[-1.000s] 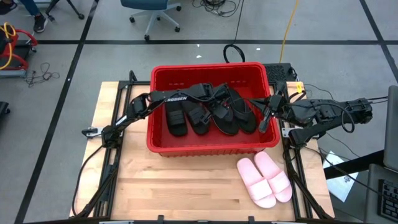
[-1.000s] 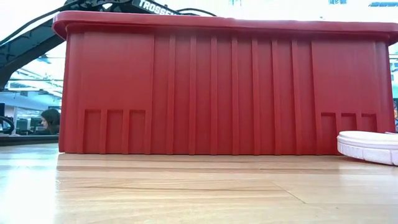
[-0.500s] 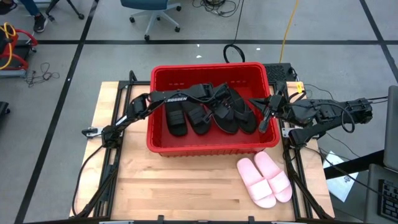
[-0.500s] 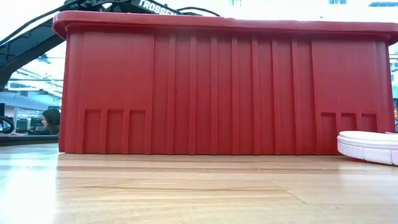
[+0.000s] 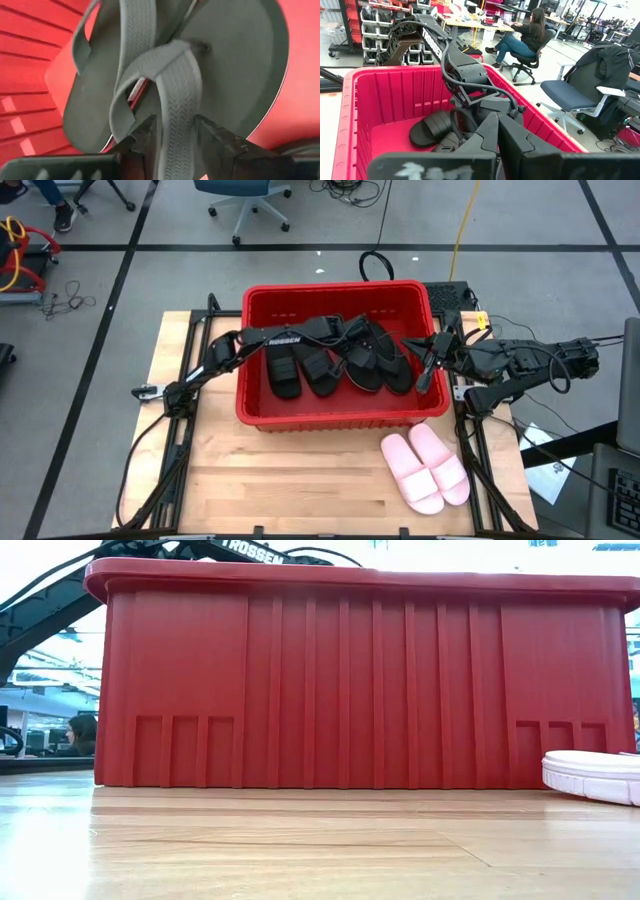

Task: Pick and place slides into bin
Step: Put the black slipper into the red red container, then put the right pink slide into the red container

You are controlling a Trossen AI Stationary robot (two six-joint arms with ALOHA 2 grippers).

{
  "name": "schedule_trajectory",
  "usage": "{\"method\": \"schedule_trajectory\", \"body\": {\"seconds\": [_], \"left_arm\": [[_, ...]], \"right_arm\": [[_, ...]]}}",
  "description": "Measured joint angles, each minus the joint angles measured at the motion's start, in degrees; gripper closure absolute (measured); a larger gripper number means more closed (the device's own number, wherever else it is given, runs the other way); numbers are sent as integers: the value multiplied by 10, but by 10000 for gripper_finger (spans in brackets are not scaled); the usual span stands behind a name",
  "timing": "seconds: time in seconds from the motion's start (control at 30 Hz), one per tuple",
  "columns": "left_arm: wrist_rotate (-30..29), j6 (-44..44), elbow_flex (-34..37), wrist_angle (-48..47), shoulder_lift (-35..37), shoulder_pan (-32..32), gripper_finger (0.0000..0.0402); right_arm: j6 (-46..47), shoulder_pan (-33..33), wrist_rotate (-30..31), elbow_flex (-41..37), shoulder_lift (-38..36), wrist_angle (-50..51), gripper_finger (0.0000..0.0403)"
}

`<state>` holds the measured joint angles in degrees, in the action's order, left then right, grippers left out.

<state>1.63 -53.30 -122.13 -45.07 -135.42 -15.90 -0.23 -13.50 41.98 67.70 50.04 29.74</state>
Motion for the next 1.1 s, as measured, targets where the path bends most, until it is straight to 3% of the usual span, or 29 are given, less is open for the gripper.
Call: {"method": "schedule_trajectory", "body": {"seconds": [0.5, 0.8, 1.1], "left_arm": [[-13, 102, -1, -53, 44, 15, 273], [-14, 182, -1, -72, 132, 25, 273], [-48, 280, -1, -109, 238, 74, 273]], "right_arm": [[-5, 0, -2, 0, -5, 1, 403], [-50, -12, -33, 0, -32, 7, 403], [-96, -85, -48, 0, -41, 60, 403]]}}
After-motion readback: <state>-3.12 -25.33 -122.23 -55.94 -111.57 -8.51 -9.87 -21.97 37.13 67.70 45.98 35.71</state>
